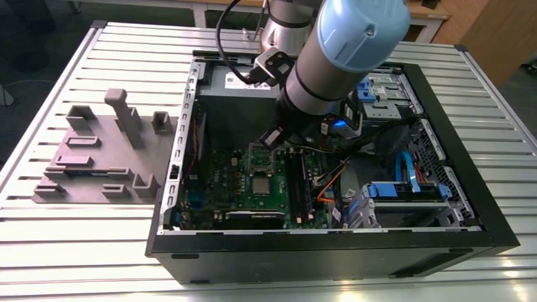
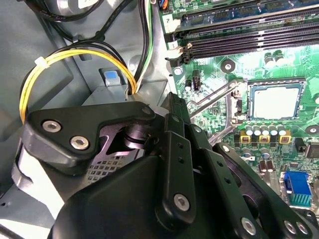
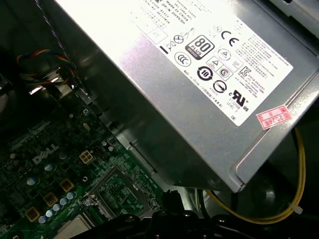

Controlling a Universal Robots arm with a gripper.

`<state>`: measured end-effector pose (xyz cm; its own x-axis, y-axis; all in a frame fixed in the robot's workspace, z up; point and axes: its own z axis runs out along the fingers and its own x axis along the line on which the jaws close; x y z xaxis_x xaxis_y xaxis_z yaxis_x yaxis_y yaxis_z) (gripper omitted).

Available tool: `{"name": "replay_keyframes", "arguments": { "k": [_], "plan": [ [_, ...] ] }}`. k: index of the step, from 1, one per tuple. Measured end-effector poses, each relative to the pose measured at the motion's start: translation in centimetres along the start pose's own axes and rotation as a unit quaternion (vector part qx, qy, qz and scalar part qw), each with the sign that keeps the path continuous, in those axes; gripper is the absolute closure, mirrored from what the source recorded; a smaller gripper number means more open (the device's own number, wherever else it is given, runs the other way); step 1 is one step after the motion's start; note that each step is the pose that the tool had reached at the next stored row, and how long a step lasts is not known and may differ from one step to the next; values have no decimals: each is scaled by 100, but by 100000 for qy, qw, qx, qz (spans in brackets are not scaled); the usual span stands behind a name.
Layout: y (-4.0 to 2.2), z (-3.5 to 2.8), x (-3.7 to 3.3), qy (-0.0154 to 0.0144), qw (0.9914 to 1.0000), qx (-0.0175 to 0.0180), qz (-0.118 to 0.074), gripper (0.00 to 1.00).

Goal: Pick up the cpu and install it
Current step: 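Close the cpu cover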

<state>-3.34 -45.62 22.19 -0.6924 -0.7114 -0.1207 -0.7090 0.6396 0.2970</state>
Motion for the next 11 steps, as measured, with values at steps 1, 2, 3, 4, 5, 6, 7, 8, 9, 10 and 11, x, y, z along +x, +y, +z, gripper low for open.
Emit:
{"name": "replay_keyframes", "arguments": {
  "k": [1,2,3,4,5,6,7,8,9,10,11],
  "plan": [
    [2,-5,-1,16,100000,16,-7,90],
    [3,-10,-2,42,100000,40,-11,90],
    [5,-15,-2,74,100000,68,-16,90],
    [6,-19,-3,115,100000,100,-26,90],
    [8,-25,-3,171,100000,148,-33,90],
    [11,-33,-4,252,99999,215,-43,90],
    [13,-39,-5,318,99999,268,-55,90],
    [15,-44,-4,366,99999,302,-71,90],
    [17,-46,-4,408,99999,333,-93,90],
    [19,-49,-3,474,99998,381,-120,90],
    [21,-52,-3,557,99997,445,-149,90]
  ]
}}
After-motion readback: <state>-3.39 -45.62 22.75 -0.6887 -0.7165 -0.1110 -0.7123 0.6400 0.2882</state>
